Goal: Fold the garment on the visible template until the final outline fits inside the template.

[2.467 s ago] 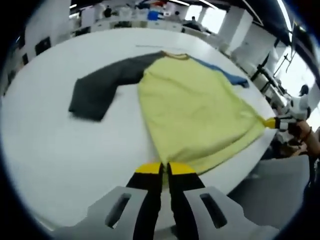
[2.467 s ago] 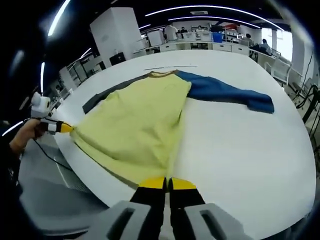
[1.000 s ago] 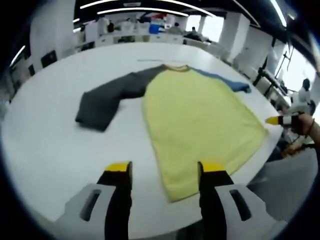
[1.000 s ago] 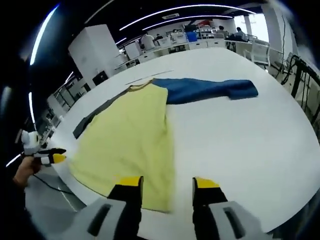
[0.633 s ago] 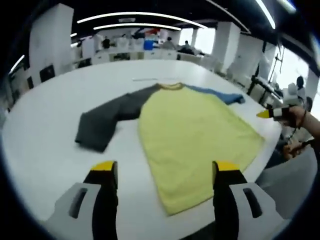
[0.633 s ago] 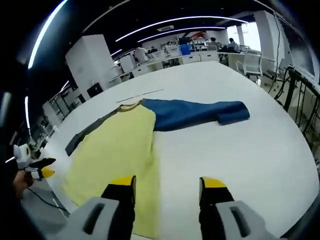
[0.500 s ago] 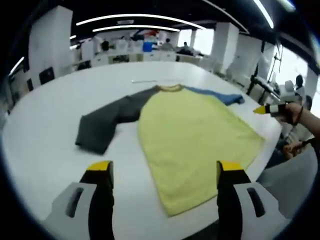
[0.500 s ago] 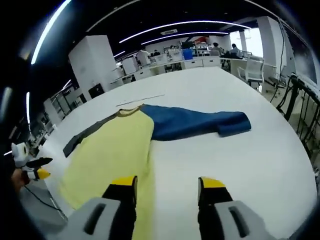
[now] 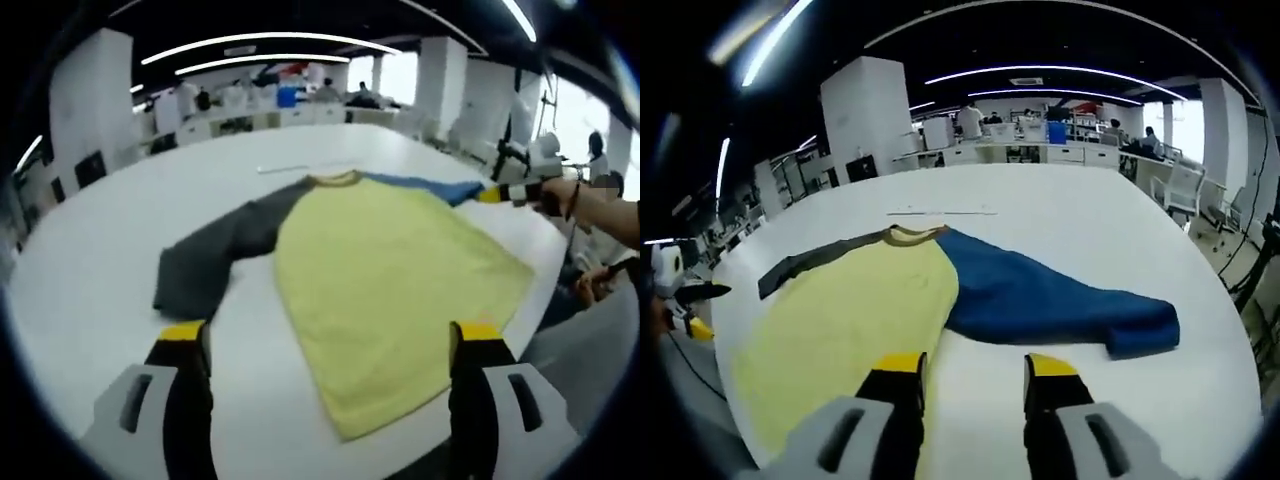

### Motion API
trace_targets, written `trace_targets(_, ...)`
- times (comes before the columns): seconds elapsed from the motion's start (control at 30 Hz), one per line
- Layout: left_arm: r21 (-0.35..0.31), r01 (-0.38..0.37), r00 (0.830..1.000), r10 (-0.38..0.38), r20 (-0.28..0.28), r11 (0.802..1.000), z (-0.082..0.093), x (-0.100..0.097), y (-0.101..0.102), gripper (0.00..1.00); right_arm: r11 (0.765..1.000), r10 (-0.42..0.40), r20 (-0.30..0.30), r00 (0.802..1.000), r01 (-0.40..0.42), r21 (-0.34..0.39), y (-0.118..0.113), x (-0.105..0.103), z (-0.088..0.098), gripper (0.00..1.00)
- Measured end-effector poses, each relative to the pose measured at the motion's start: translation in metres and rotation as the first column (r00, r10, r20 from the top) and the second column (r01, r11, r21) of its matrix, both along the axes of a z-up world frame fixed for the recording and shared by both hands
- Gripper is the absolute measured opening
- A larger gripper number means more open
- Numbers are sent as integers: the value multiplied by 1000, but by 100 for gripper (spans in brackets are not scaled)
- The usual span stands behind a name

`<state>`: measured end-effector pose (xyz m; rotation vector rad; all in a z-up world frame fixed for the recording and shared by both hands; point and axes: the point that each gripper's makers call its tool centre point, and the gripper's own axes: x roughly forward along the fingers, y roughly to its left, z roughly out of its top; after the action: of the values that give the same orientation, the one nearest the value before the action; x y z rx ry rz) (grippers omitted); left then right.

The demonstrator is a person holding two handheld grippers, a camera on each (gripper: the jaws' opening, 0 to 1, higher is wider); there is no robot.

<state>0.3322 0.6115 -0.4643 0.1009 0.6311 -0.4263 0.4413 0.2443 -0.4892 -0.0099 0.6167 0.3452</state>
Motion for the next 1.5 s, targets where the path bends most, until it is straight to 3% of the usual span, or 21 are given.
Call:
trace_targets(0.1,7,1,1000,-1,1,1000,0,1,-1,94,997,54,1,999,-54,-58,3,10,-8,30)
trace_targets(0.53,22,-5,1000,5,-9,1000,0,4,1,90,977,138,-18,990,-139,-163,11,37,-36,19)
trace_targets(0.87,15,-9,1000,9,-22,1000,-1,4,1,84,955,187,-12,982,-185,-234,16,47,-45,14)
trace_targets(0.9,12,-12,1000,12,-25,1000,-1,4,1,83,944,197,-6,980,-191,-269,14,50,-44,11)
trace_targets(1.1,7,-21,999,21,-26,1000,-1,3,4,82,947,167,-11,986,-163,-278,7,54,-47,0)
trace_targets(1.5,8,-23,1000,23,-20,1000,0,4,7,81,960,92,9,996,-86,-266,-11,60,-34,0)
